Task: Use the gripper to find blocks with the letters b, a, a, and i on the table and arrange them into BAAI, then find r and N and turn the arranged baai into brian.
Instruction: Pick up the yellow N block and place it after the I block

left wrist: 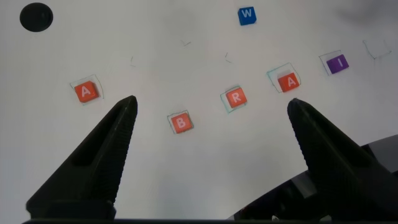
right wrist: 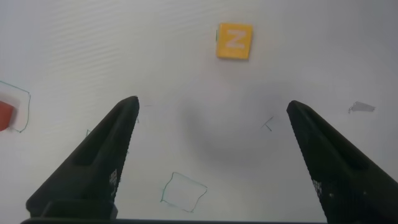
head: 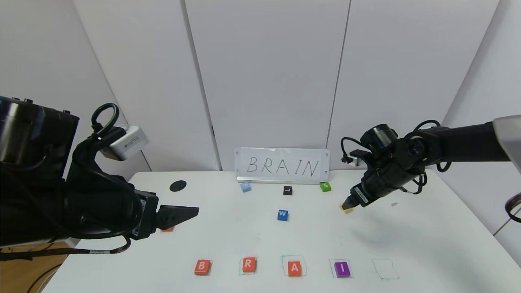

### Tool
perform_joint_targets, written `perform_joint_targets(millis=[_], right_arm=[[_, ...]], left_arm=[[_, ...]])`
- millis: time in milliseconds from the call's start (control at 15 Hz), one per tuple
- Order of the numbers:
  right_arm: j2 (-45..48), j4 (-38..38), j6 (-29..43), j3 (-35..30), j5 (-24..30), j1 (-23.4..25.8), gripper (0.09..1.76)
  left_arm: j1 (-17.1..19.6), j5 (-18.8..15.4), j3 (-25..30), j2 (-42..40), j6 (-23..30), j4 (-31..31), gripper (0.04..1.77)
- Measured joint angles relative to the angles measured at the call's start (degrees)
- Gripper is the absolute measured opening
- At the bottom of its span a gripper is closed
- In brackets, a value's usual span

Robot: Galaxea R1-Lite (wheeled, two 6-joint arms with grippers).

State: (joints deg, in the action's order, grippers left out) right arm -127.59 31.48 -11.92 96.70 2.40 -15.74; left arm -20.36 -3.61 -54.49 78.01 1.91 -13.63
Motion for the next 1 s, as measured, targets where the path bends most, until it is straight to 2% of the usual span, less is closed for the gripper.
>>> perform_joint_targets(millis=[400, 1000], right_arm=[[-9.7, 1.15, 0.16, 8.64, -0.13, 0.59, 1.71], [-16.54, 1.08, 0.21, 14.67, -0.27, 1.08, 1.71]], left_arm=[[0.05, 0.09, 0.28, 0.24, -0.66, 0.17, 1.72], [0.02, 0.28, 0.85, 1.32, -1.34, 0.44, 1.72]])
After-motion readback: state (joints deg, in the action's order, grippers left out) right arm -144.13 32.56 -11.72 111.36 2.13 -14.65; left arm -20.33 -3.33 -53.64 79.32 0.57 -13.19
